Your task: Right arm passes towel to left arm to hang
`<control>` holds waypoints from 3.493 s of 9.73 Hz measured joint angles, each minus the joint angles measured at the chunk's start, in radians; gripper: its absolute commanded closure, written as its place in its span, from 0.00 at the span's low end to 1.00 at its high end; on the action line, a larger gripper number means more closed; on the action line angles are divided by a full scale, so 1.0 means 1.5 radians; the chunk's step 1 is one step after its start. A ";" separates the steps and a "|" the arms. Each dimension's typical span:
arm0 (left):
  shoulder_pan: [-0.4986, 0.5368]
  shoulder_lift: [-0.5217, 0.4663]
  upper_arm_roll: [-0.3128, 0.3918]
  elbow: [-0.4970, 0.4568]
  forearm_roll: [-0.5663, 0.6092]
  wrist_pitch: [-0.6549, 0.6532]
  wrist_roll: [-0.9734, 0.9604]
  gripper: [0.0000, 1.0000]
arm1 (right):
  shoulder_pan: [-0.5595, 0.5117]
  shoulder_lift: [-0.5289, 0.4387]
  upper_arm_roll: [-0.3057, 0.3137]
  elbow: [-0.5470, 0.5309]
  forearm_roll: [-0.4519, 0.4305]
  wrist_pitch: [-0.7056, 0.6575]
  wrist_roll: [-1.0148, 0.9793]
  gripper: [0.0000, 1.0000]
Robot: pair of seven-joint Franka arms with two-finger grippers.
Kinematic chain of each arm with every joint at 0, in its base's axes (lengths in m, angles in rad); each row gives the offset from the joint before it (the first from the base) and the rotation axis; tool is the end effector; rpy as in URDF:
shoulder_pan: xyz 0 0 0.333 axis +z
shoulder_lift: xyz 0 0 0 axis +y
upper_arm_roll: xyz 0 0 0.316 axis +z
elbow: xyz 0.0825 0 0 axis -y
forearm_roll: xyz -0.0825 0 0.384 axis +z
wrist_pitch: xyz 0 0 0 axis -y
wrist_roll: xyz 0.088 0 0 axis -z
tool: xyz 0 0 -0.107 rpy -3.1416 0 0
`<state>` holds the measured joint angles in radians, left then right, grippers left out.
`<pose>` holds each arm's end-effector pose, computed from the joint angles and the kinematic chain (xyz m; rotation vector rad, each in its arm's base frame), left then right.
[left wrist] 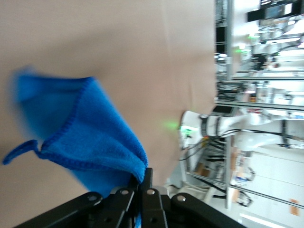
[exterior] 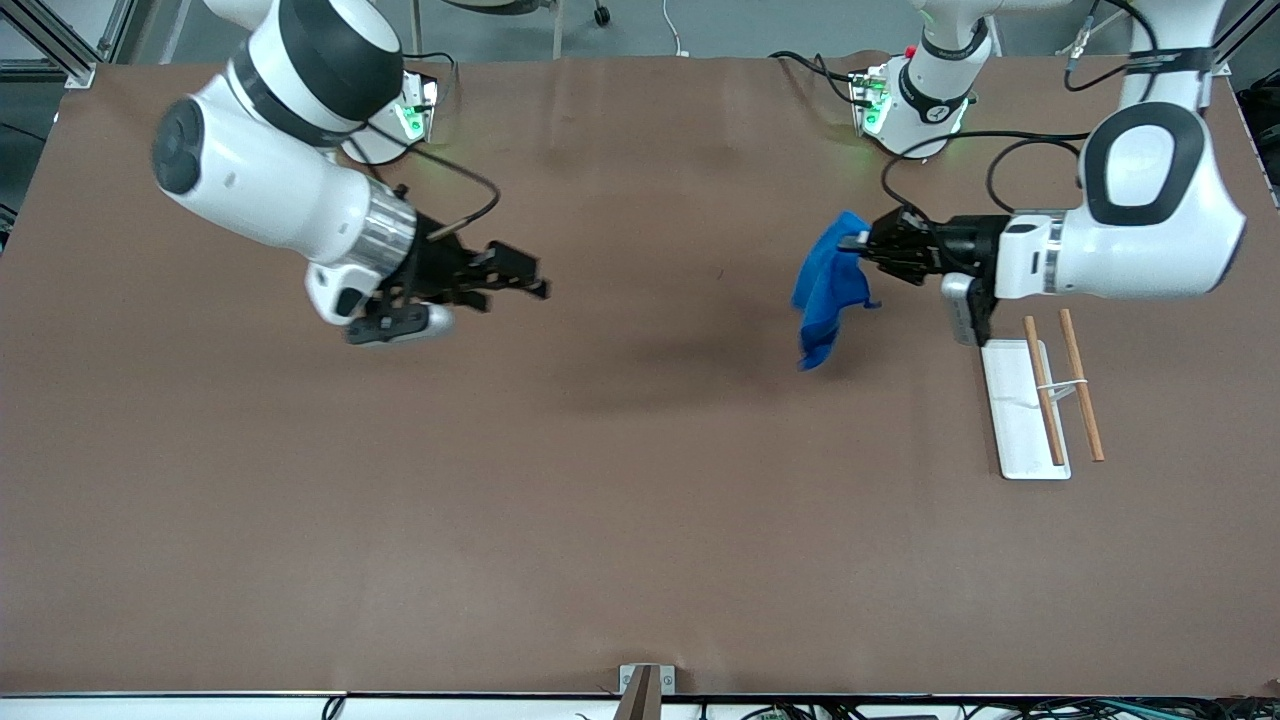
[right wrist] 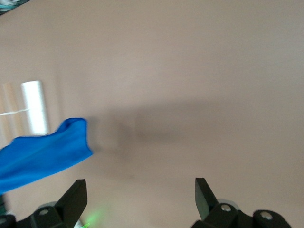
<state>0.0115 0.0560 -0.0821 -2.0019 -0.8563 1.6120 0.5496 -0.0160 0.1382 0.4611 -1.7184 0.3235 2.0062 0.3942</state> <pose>0.5211 -0.1145 0.4345 2.1791 -0.4166 -0.2484 0.5558 0.2706 0.5255 -2.7419 0.0984 0.0036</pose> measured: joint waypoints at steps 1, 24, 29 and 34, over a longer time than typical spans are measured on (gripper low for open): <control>0.001 0.000 0.015 0.017 0.072 0.000 -0.001 1.00 | 0.000 -0.017 -0.029 0.000 -0.058 -0.009 0.012 0.00; 0.040 0.171 0.365 0.267 0.320 0.032 0.170 0.00 | -0.014 -0.120 -0.356 0.141 -0.196 -0.356 -0.171 0.00; 0.004 0.124 0.232 0.289 0.394 0.040 -0.095 0.00 | -0.014 -0.117 -0.350 0.144 -0.234 -0.359 -0.203 0.00; -0.004 0.002 0.012 0.285 0.527 0.050 -0.393 0.00 | -0.014 -0.116 -0.347 0.144 -0.235 -0.360 -0.203 0.00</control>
<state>0.0054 0.0593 -0.0637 -1.5739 -0.0655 1.6863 -0.0404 -0.0369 -0.0361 -0.0588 -1.5024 -0.0286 1.4659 0.0891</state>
